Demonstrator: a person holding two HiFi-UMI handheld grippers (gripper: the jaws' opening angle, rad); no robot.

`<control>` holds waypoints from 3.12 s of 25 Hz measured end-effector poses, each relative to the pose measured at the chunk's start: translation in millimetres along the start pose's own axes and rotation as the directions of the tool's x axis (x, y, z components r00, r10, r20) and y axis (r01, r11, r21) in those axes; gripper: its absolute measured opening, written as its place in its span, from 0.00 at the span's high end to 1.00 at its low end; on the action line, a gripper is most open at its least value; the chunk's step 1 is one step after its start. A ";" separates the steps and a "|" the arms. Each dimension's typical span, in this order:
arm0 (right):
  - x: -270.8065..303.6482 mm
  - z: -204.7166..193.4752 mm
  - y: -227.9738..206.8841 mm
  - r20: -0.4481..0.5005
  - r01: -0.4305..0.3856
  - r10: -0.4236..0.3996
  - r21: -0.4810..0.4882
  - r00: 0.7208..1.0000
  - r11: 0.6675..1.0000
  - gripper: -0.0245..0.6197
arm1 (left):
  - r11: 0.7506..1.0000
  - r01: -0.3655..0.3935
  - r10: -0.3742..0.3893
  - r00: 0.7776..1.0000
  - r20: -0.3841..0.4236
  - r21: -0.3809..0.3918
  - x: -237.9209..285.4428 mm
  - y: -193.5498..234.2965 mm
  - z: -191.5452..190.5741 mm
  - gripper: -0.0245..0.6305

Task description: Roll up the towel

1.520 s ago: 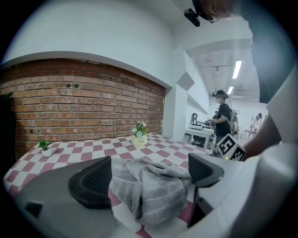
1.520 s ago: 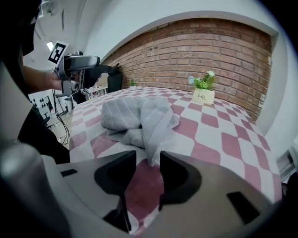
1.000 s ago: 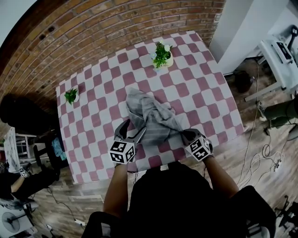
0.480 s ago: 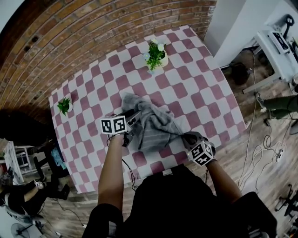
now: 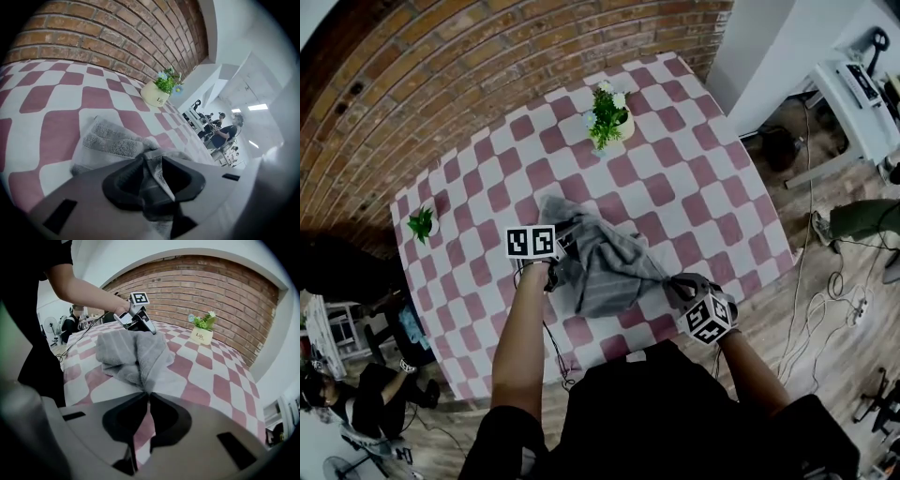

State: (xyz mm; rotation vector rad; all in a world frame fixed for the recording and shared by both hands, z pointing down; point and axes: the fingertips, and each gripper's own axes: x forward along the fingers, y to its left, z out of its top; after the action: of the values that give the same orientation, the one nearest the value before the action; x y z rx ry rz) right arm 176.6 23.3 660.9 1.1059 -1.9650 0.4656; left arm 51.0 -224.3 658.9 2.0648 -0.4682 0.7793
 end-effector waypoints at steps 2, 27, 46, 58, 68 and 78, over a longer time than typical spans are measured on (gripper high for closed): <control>0.2 -0.5 0.2 -0.005 -0.004 0.004 -0.007 1.000 1.000 0.93 | 1.000 0.006 -0.006 1.000 -0.009 0.005 3.4 -2.0 2.5 0.77; -45.9 42.6 -21.3 0.085 0.140 -0.133 -0.086 0.988 0.986 0.93 | 0.942 -0.142 0.039 0.946 0.322 0.305 -109.5 -67.1 36.0 0.95; -96.1 184.2 -66.8 0.360 0.403 -0.283 -0.324 0.889 0.856 0.93 | 0.929 -0.311 0.125 0.775 0.619 0.201 -257.5 -53.0 23.7 0.95; -26.3 339.2 -141.3 0.406 0.434 -0.273 -0.388 0.872 0.813 0.93 | 0.836 -0.498 0.256 0.723 0.642 0.228 -296.3 31.5 127.8 0.95; -84.9 576.9 -281.8 0.544 0.689 -0.447 -0.403 0.710 0.603 0.93 | 0.644 -0.719 0.300 0.553 0.777 0.263 -416.8 20.5 345.6 0.95; -306.5 722.3 -273.8 0.822 0.899 -0.444 -0.176 0.358 0.400 0.92 | 0.392 -0.898 0.058 0.242 0.969 0.201 -628.1 -166.9 433.2 0.95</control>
State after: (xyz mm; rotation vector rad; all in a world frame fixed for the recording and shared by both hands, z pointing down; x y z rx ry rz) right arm 150.1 -429.1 -35.8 1.6600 -1.6290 -1.2119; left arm -160.1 -461.2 -54.8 3.1343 -1.9284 0.1003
